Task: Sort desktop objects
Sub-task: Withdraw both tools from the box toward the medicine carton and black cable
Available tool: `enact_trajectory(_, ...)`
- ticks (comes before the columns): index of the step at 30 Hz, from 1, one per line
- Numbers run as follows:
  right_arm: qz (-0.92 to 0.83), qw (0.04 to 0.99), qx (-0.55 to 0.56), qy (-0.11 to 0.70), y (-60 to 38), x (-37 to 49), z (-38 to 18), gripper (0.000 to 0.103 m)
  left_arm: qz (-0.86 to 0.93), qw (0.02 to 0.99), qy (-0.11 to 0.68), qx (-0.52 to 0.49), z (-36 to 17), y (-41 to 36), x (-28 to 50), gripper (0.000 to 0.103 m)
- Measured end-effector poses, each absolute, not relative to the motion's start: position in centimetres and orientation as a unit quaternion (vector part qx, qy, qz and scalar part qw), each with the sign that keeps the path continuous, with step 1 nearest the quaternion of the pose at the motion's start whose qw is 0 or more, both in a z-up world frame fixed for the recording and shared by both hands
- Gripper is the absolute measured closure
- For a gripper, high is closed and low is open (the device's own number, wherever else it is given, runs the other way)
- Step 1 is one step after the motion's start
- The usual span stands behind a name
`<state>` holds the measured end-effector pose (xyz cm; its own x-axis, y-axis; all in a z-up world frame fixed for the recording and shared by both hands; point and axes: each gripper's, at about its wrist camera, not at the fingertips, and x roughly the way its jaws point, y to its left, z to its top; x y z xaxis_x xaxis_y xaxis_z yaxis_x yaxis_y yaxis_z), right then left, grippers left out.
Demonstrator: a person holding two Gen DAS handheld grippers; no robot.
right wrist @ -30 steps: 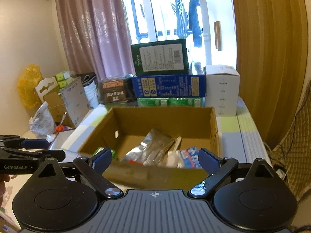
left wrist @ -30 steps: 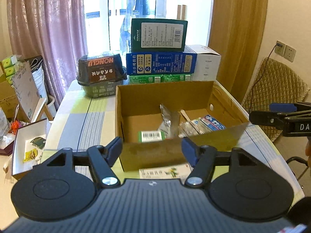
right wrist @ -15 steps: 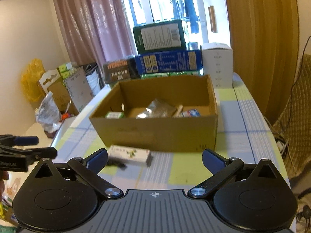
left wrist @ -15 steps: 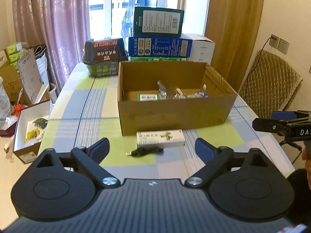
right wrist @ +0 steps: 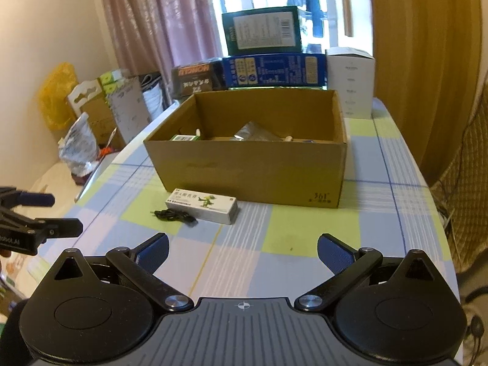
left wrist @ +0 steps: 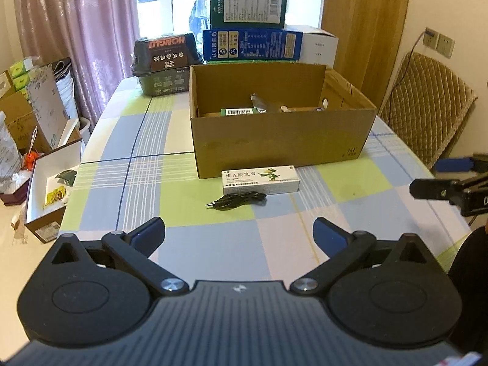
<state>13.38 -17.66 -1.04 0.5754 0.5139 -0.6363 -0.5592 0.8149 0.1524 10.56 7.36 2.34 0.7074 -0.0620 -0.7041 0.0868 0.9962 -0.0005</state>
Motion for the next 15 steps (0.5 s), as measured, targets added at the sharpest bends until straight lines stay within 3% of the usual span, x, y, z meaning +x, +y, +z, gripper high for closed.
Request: enact_trajectory(15, 0.363, 0.854, -0.123, 0.352, -13.2, 18.2, -4.9, 0.002, -0.134, 0.910, 0.375, 0.117, -1.1, 8.6, 15.2, 0.003)
